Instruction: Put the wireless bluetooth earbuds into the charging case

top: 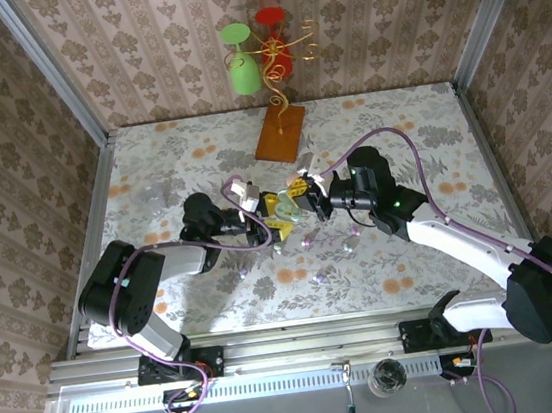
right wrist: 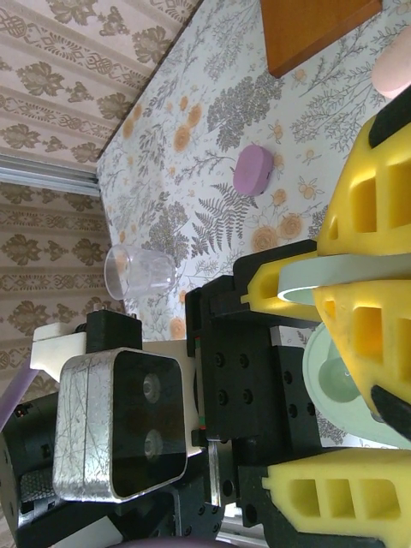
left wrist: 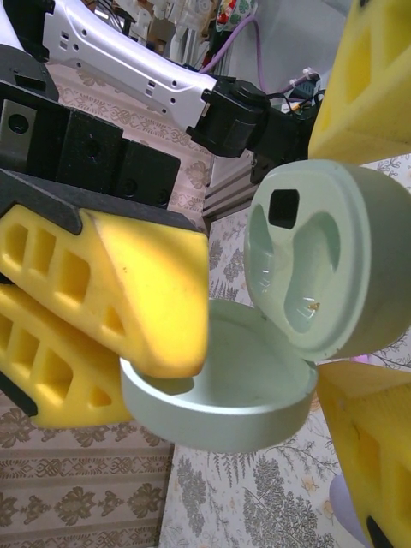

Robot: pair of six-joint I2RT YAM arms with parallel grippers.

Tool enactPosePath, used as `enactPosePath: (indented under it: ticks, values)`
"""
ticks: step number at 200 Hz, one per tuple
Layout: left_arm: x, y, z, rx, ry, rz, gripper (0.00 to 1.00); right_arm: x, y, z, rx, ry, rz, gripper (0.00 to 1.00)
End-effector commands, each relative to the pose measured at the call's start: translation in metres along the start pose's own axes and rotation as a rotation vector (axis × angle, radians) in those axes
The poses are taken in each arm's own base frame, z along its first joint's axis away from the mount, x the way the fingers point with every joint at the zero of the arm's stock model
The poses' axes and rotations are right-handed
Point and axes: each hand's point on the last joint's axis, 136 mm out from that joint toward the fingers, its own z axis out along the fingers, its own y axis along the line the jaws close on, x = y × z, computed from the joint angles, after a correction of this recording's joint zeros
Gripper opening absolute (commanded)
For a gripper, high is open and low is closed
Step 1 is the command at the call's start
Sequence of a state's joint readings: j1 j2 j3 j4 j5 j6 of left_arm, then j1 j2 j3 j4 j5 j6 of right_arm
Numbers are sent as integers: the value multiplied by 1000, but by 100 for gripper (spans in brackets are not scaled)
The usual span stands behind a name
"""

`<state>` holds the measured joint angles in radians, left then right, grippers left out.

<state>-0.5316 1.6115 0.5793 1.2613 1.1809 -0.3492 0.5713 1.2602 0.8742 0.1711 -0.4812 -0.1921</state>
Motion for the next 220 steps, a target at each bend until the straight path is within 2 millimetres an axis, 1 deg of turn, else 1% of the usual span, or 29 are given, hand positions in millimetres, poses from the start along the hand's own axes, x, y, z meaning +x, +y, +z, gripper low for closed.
enactPosePath:
  ticks: [1, 18, 110, 138, 163, 191, 220]
  values:
    - [-8, -1, 4, 20, -10, 17, 58, -5, 1, 0, 9, -25, -31, 0]
    - [-7, -2, 4, 22, -9, 12, 56, -3, 2, 1, 3, -21, -29, 0]
    - [-7, 0, 5, 21, -9, 9, 57, 4, 3, 5, -14, 5, -24, 0]
    - [-7, 0, 4, 20, -9, 9, 57, 3, 3, 5, -13, 3, -23, 0]
    - [-6, 0, 5, 22, -7, 7, 53, 3, 3, 5, -15, 5, -25, 0]
    - [-5, 0, 5, 26, -5, 8, 42, 4, 5, 5, -21, 8, -23, 0]
    - [-4, 0, 4, 25, -4, 8, 40, 3, 7, 2, -21, 1, -22, 0]
